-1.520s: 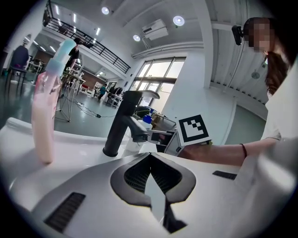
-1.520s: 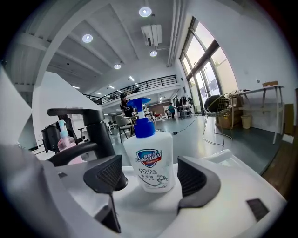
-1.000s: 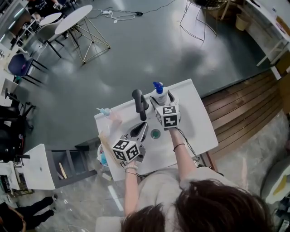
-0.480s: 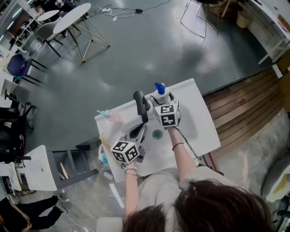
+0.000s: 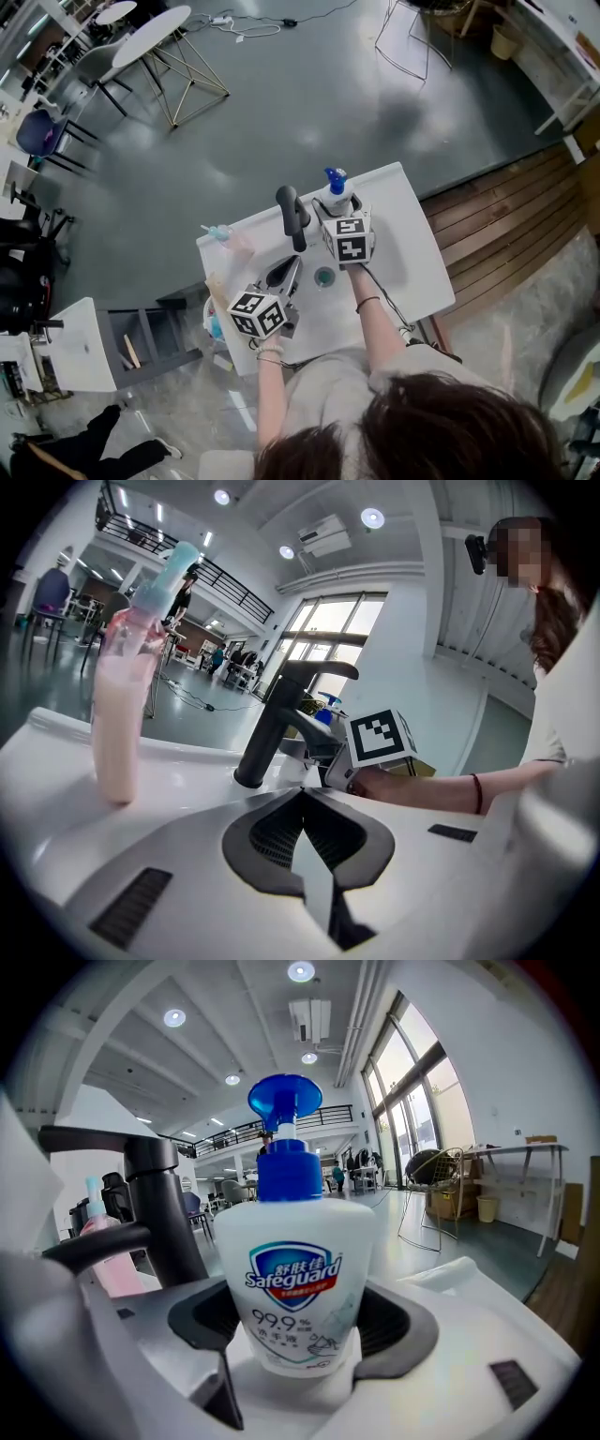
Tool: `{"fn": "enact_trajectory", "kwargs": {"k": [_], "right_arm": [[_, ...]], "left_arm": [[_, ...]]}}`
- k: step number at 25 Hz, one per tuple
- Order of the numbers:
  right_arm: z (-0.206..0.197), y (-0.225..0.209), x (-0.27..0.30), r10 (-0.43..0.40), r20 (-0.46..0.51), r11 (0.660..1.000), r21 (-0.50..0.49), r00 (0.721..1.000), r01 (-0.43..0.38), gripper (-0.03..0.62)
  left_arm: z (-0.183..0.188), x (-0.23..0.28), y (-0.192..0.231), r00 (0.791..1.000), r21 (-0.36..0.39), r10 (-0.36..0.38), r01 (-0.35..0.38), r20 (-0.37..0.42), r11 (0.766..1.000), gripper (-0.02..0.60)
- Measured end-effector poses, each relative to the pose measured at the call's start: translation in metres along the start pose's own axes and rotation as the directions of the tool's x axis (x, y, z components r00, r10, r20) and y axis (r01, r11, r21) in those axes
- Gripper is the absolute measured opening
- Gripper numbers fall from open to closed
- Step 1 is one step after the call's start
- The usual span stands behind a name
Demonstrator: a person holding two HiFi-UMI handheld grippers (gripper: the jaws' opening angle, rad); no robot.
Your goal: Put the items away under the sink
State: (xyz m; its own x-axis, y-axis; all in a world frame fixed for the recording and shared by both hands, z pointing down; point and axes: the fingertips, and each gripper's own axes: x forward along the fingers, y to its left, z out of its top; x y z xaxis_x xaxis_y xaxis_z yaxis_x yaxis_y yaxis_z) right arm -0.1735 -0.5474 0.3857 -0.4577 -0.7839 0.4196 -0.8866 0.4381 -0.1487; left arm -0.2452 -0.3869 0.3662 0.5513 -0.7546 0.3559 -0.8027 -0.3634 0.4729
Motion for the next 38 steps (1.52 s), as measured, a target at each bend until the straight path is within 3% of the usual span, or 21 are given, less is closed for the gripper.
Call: {"fn": "enact_trajectory", "kwargs": {"k": [16, 29, 38], "right_arm": [[0.023, -0.009, -0.062, 0.101, 0.082, 0.991, 0.085, 0.992, -0.108, 0.365], [0.034, 0.008, -0.121, 0.238, 0.128, 0.968, 0.049, 0.963, -0.246, 0.365], [0.046, 0.000, -0.148, 0.210, 0.171, 0.971, 0.076, 0.963, -0.226, 0.365]], "left_arm": [[-0.002, -0.006, -0.047, 0.998, 0.032, -0.012, 0.010, 0.055, 0.999, 0.002], [-0.014, -0.017, -0.088, 0.991, 0.028, 0.007, -0.011, 0.132, 1.000, 0.002], [-0.005, -0.025, -0.102, 0.990, 0.067, -0.031, 0.021, 0.139, 0.998, 0.002]]}}
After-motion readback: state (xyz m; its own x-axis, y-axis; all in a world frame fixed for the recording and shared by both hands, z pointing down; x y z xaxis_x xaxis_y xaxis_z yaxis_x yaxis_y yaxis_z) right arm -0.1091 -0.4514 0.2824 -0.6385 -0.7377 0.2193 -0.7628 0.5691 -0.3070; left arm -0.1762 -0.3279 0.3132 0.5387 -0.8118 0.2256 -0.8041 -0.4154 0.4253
